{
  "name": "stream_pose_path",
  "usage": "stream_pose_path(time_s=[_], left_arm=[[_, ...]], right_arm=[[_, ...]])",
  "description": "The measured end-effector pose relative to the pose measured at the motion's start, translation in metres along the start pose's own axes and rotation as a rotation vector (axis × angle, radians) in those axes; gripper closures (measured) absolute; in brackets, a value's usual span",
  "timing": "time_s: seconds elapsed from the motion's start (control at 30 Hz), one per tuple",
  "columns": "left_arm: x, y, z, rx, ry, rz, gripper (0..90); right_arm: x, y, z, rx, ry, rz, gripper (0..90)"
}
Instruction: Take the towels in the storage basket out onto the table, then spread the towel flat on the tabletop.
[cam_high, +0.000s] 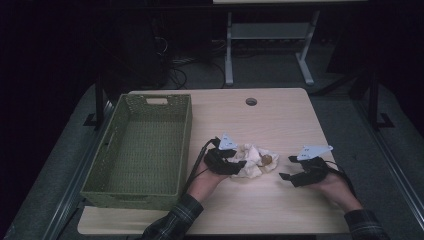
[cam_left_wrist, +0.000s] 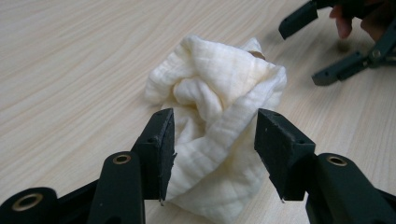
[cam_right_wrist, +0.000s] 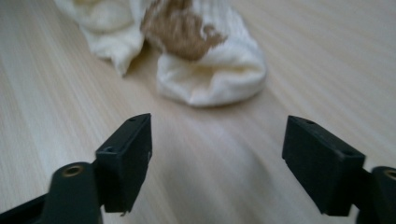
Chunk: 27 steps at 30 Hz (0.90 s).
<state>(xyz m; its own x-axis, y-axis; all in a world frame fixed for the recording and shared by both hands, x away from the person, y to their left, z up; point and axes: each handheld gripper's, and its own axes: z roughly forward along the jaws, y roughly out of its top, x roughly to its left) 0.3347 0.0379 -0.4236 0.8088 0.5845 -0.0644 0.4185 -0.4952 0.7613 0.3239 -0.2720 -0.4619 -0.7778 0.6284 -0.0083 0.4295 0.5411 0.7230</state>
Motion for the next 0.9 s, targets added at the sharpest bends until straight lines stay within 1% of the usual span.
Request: stream_pose_path(time_s=[0.03, 0.07, 0.13, 0.23, 0.3, 0.33, 0.4, 0.53, 0.57, 0.6, 0.63, 0.7, 0.73, 0.8, 0.83, 0.87, 0.9], left_arm=[[0.0, 0.0, 0.001, 0.006, -0.001, 0.004, 48.4], [0.0, -0.001, 0.003, 0.007, -0.002, 0.002, 48.9], [0.0, -0.002, 0.006, 0.019, -0.007, -0.001, 50.6], [0.0, -0.003, 0.011, 0.036, -0.008, 0.007, 53.1], [-0.001, -0.004, 0.014, 0.04, -0.006, 0.002, 55.6], [0.0, -0.004, 0.014, 0.041, -0.006, 0.004, 57.7], [0.0, -0.004, 0.016, 0.042, -0.013, 0.005, 64.3], [0.002, -0.003, 0.013, 0.023, -0.027, -0.012, 80.0], [0.003, -0.002, 0.01, 0.015, -0.028, -0.016, 82.0], [0.003, -0.002, 0.008, 0.006, -0.027, -0.021, 83.7], [0.004, -0.001, 0.005, -0.005, -0.028, -0.024, 84.6], [0.005, 0.001, 0.0, -0.024, -0.023, -0.03, 85.4], [0.005, 0.002, -0.003, -0.037, -0.018, -0.036, 85.5], [0.006, 0.004, -0.007, -0.055, -0.014, -0.045, 85.5], [0.006, 0.005, -0.008, -0.065, -0.01, -0.054, 85.7], [0.006, 0.007, -0.011, -0.069, -0.005, -0.053, 85.8], [0.006, 0.008, -0.013, -0.078, -0.002, -0.062, 85.8]], right_arm=[[0.0, 0.003, 0.0, -0.012, -0.006, -0.006, 27.8], [0.0, 0.006, -0.001, -0.025, 0.0, -0.013, 30.1], [0.001, 0.012, 0.0, -0.05, 0.012, -0.003, 33.0], [0.001, 0.02, 0.003, -0.08, 0.04, -0.012, 39.4], [0.002, 0.025, 0.006, -0.086, 0.069, -0.005, 41.2], [0.001, 0.027, 0.008, -0.094, 0.086, -0.009, 42.2], [0.001, 0.031, 0.013, -0.094, 0.119, -0.008, 43.0], [0.002, 0.037, 0.024, -0.077, 0.152, -0.016, 46.9], [0.002, 0.038, 0.026, -0.071, 0.156, -0.02, 49.1], [0.002, 0.039, 0.029, -0.054, 0.163, -0.013, 51.6], [0.001, 0.039, 0.031, -0.048, 0.168, -0.017, 54.6], [-0.001, 0.04, 0.034, -0.04, 0.179, -0.016, 65.2], [-0.001, 0.041, 0.035, -0.037, 0.176, -0.009, 70.2], [-0.003, 0.042, 0.033, -0.038, 0.186, 0.004, 78.1], [-0.005, 0.042, 0.031, -0.041, 0.182, 0.002, 80.8], [-0.006, 0.043, 0.028, -0.046, 0.175, 0.004, 82.1], [-0.007, 0.043, 0.025, -0.056, 0.172, 0.009, 83.5]])
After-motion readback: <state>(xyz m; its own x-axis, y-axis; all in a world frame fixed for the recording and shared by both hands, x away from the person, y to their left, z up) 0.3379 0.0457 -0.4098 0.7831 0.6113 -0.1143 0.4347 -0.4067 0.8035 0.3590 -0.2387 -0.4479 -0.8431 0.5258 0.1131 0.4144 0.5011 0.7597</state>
